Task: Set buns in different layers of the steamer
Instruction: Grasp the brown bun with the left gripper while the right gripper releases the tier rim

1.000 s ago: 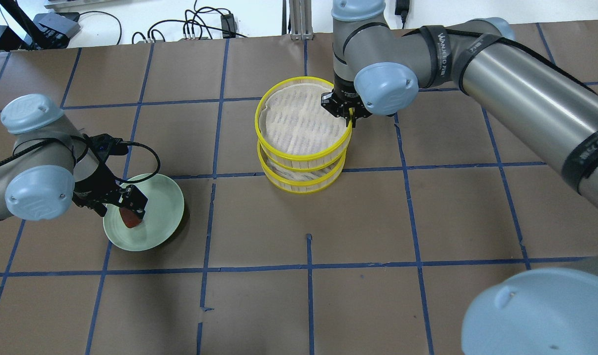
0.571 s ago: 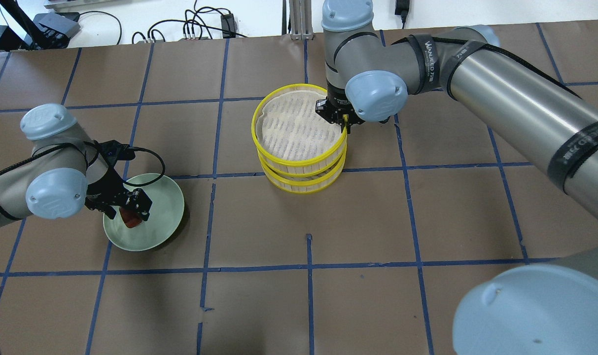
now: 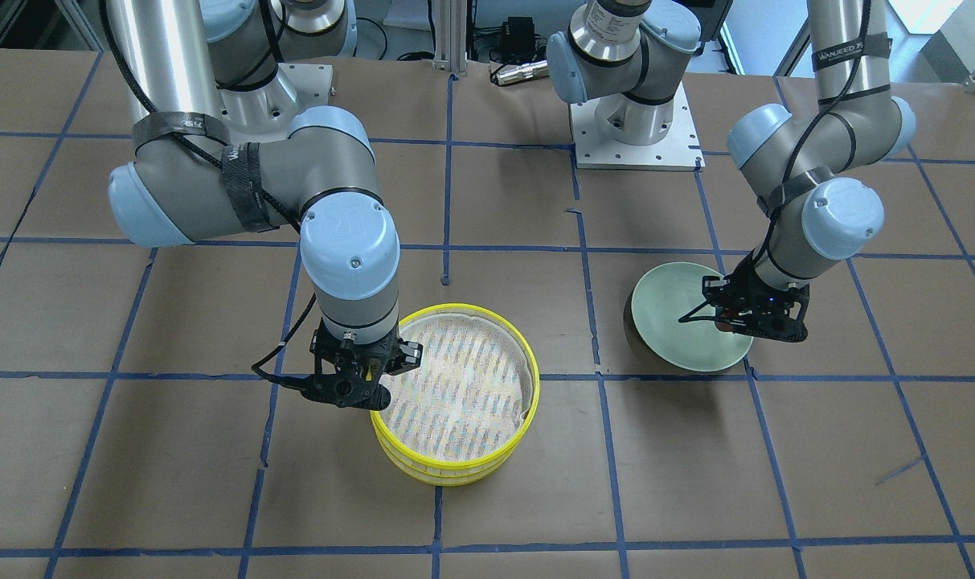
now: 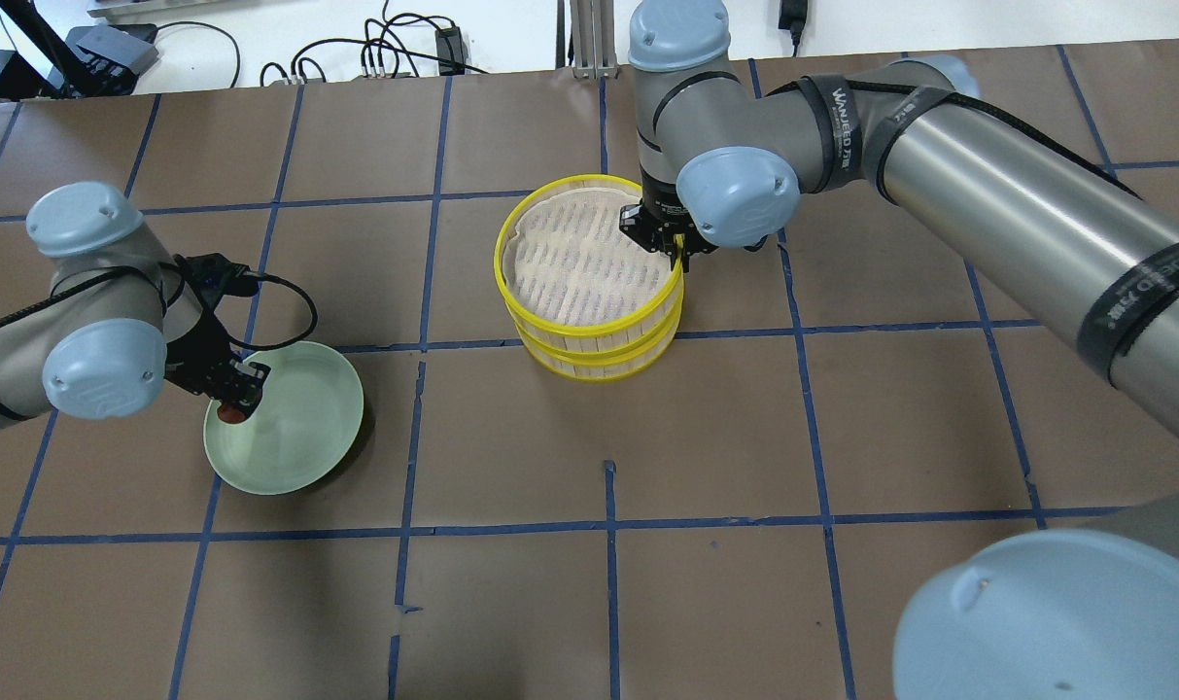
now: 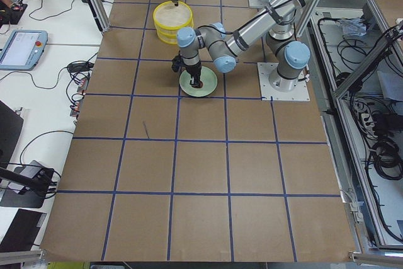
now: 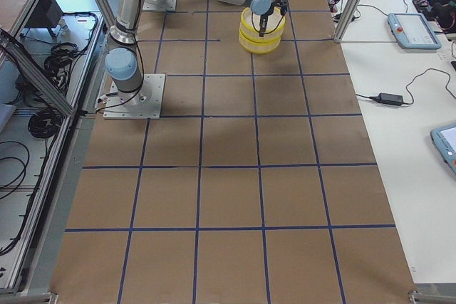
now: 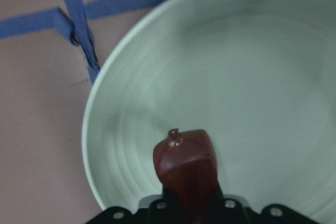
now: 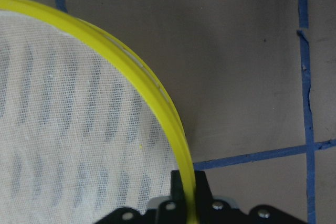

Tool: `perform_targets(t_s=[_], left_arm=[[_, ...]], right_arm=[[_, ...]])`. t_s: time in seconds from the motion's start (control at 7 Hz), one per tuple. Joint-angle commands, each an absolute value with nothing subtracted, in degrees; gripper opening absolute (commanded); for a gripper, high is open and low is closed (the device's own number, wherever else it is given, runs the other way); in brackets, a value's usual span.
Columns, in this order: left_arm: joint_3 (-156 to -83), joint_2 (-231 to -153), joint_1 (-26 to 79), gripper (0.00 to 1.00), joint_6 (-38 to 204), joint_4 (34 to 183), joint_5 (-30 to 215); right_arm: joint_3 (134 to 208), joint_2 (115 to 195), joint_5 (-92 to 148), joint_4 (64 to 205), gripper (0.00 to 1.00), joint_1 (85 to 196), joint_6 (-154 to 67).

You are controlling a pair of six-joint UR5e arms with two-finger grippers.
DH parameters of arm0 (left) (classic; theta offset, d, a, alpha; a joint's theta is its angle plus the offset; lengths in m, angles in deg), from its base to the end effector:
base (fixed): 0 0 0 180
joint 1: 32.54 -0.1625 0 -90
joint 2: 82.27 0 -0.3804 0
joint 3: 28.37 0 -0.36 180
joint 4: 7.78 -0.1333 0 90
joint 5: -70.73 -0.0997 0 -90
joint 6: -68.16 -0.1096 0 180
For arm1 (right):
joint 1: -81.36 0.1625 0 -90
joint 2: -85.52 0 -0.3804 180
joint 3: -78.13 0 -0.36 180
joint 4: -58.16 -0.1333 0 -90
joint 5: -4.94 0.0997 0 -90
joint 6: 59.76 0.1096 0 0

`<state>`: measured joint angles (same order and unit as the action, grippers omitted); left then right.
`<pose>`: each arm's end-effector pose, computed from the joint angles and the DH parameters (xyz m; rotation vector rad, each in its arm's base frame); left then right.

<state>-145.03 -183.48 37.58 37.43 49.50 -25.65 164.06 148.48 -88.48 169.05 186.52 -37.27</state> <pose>0.0383 -0.4622 0.1972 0.2982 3.0585 0.1981 0.2793 -0.5460 0.2479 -0.1948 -3.0671 -0.0232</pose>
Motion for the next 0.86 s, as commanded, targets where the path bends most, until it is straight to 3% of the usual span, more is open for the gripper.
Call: perform_targets(t_s=[0.0,0.14,0.29,0.43,0.57,0.71], left_arm=[[-139.22,-178.96,43.18,0.01,38.96,52.93,-24.90],[-135.72,-178.86,47.92,0.01,43.85,54.70,-23.77],[-131.42,-178.94,52.23,0.01,50.69,57.85,-20.97],[-127.90,-179.12,55.41,0.01,57.11,59.36,-17.81],[-126.47,-179.47,56.57,0.01,61.61,59.02,-12.65],[-126.19,-179.73,56.58,0.01,65.22,58.41,-5.11]], right_arm=[[164.52,148.45,-88.57,168.74,0.11,186.57,-37.52],[164.52,148.71,-88.57,168.56,0.11,186.57,-37.53],[164.52,148.89,-88.31,168.56,0.23,186.57,-37.53],[164.70,148.89,-88.05,168.82,0.74,186.48,-37.44],[165.92,149.50,-88.48,168.73,1.00,186.39,-38.13],[165.49,152.12,-87.70,168.99,1.00,185.43,-39.88]])
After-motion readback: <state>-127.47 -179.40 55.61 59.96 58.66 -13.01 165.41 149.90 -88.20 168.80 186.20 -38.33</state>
